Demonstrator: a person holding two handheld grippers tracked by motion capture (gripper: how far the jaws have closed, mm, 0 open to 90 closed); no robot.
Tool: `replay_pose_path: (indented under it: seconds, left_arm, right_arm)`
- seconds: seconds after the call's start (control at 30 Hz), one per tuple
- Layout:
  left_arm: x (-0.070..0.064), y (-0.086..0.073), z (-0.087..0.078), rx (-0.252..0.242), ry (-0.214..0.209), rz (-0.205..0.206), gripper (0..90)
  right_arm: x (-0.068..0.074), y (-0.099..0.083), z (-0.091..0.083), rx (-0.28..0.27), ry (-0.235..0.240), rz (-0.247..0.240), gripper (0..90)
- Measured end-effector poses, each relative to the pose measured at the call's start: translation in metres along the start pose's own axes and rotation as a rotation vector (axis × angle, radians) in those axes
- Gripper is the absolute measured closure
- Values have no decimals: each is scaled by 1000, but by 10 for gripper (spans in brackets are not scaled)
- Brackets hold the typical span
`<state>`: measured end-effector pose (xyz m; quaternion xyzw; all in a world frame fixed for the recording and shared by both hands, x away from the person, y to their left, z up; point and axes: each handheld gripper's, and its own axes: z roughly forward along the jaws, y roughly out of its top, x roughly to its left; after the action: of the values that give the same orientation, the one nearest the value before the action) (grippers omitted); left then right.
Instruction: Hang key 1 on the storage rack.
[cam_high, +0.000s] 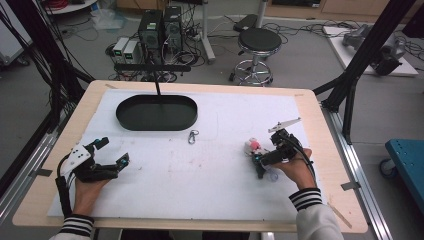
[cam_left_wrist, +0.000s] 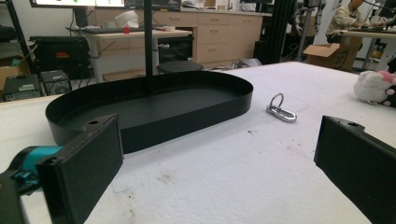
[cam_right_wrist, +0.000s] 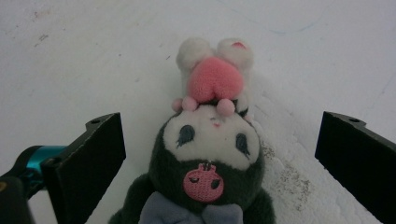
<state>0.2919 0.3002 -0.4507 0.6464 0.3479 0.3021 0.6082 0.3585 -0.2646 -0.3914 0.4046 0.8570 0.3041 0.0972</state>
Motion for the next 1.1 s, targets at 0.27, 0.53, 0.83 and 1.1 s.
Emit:
replay_pose_path:
  seconds: [0.27,0.53,0.83,1.1]
  left_arm:
    - [0,0,0,-1,-1,-1,17]
    - [0,0,0,-1,-1,0,17]
    - [0,0,0,-2,-2,-3,17]
    - [0,0,0,-6,10,-12,17]
  right_arm:
    - [4,2,12,111,-2,-9,9]
    - [5,2,20,168,3,-22,63]
    - [6,1,25,221,16,-7,224]
    - [5,3,25,226,-7,9,394]
